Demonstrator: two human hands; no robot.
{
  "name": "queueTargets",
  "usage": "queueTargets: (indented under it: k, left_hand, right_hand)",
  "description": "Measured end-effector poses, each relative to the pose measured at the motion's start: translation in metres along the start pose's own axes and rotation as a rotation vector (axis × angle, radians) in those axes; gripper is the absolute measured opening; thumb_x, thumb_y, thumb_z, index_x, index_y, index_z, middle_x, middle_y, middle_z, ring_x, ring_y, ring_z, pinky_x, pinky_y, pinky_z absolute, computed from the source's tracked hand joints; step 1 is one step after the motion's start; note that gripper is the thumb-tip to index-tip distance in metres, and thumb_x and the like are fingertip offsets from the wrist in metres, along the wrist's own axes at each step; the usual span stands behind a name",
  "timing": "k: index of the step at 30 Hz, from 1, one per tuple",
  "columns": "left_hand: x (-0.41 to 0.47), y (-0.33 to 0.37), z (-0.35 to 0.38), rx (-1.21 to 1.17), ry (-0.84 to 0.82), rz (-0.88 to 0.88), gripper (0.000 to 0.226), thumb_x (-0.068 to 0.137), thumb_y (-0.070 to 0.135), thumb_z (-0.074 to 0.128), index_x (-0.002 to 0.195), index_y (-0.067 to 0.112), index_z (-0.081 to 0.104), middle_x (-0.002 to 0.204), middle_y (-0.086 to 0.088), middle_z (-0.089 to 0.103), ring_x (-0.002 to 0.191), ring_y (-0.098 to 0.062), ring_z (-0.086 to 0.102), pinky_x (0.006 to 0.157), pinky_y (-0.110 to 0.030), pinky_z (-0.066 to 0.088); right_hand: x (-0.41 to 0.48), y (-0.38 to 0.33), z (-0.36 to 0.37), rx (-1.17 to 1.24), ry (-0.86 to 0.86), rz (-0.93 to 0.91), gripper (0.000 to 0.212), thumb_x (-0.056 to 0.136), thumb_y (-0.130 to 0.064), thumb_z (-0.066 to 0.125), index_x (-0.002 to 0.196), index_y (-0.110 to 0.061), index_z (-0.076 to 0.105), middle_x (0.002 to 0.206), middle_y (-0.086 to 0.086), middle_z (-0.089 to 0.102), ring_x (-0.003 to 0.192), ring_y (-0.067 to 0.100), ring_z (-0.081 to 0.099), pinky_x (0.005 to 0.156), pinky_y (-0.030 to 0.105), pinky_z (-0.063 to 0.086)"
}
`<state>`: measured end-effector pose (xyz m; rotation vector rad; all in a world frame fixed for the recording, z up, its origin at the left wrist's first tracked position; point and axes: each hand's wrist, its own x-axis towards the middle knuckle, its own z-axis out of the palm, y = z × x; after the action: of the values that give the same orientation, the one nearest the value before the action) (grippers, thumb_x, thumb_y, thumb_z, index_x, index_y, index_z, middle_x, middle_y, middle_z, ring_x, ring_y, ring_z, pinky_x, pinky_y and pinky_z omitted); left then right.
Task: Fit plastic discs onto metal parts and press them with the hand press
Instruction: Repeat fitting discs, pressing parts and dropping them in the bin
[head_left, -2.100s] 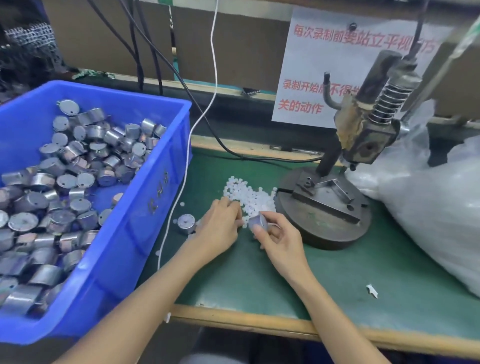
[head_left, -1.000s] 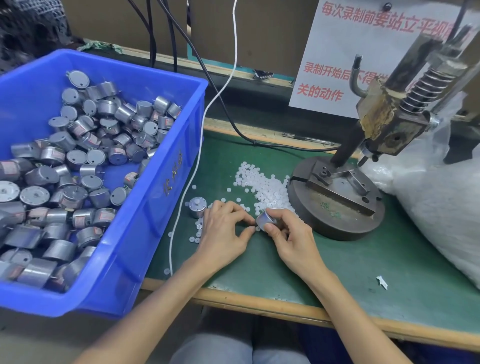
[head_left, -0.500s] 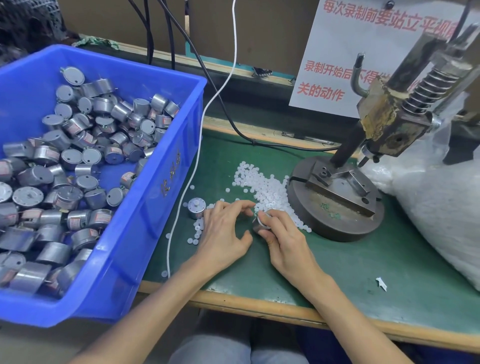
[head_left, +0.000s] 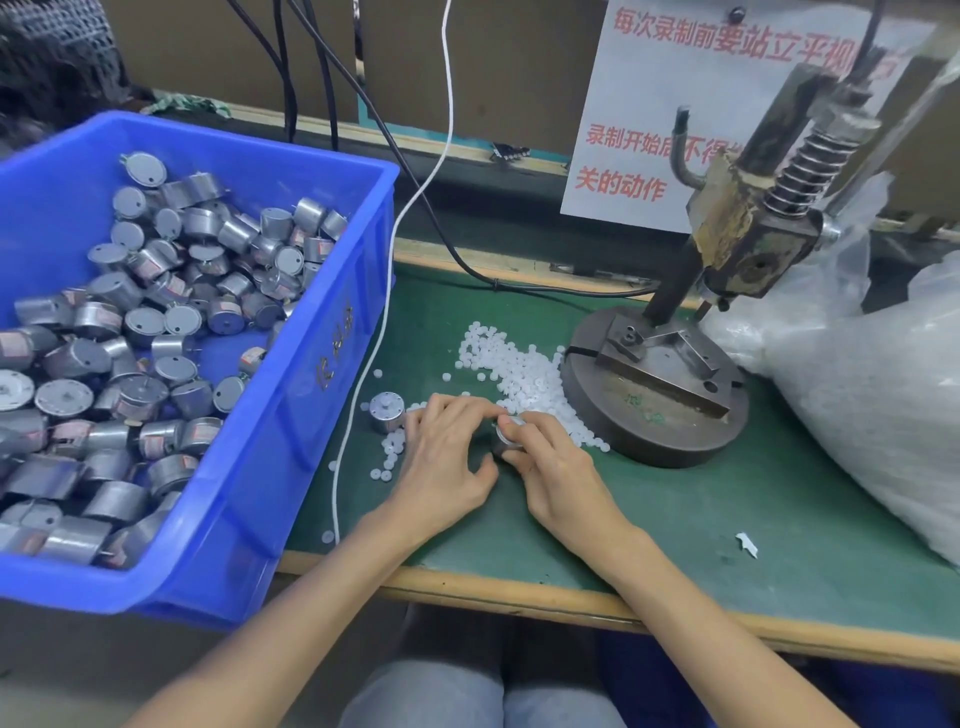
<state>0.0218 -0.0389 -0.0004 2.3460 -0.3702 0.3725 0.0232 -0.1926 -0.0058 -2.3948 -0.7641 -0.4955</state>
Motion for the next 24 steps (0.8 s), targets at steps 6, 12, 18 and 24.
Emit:
queueTargets:
  k: [6, 12, 18, 24]
  left_hand:
    - [0.009, 0.014, -0.003, -0.004, -0.04, 0.224, 0.054, 0.073, 0.01, 0.07, 0.124, 0.022, 0.058, 0.118, 0.01, 0.061, 0.102, -0.007, 0.044, 0.083, -0.022, 0.026]
    - [0.059, 0.062, 0.01, -0.171, -0.083, 0.187, 0.038, 0.071, 0.035, 0.077, 0.107, 0.026, 0.068, 0.09, 0.009, 0.069, 0.083, -0.017, 0.056, 0.083, -0.035, 0.039]
    - [0.108, 0.098, 0.055, 0.004, -0.059, 0.061, 0.043, 0.072, 0.053, 0.07, 0.105, 0.026, 0.068, 0.1, 0.003, 0.062, 0.1, -0.019, 0.043, 0.083, -0.029, 0.027]
    - [0.134, 0.103, 0.08, 0.055, 0.023, 0.057, 0.035, 0.075, 0.043, 0.072, 0.105, 0.027, 0.068, 0.107, 0.002, 0.055, 0.106, -0.019, 0.039, 0.08, -0.024, 0.021]
  right_hand:
    - [0.008, -0.004, -0.026, 0.804, 0.042, 0.603, 0.011, 0.095, -0.019, 0.052, 0.097, -0.012, 0.059, 0.067, -0.005, 0.06, 0.053, 0.007, 0.052, 0.053, 0.019, 0.044]
    - [0.02, 0.02, -0.073, 0.84, 0.175, 0.904, 0.029, 0.102, -0.034, 0.035, 0.093, -0.011, 0.05, 0.053, 0.004, 0.052, 0.036, 0.012, 0.04, 0.037, 0.02, 0.03]
    - [0.019, 0.061, -0.105, 0.558, 0.331, 0.88, 0.008, 0.096, -0.014, 0.047, 0.091, -0.015, 0.053, 0.06, 0.003, 0.062, 0.042, 0.014, 0.053, 0.037, 0.022, 0.037]
    - [0.038, 0.085, -0.114, 0.188, 0.297, 0.855, 0.01, 0.089, -0.016, 0.051, 0.087, -0.008, 0.056, 0.059, 0.004, 0.067, 0.037, 0.014, 0.059, 0.042, 0.024, 0.048]
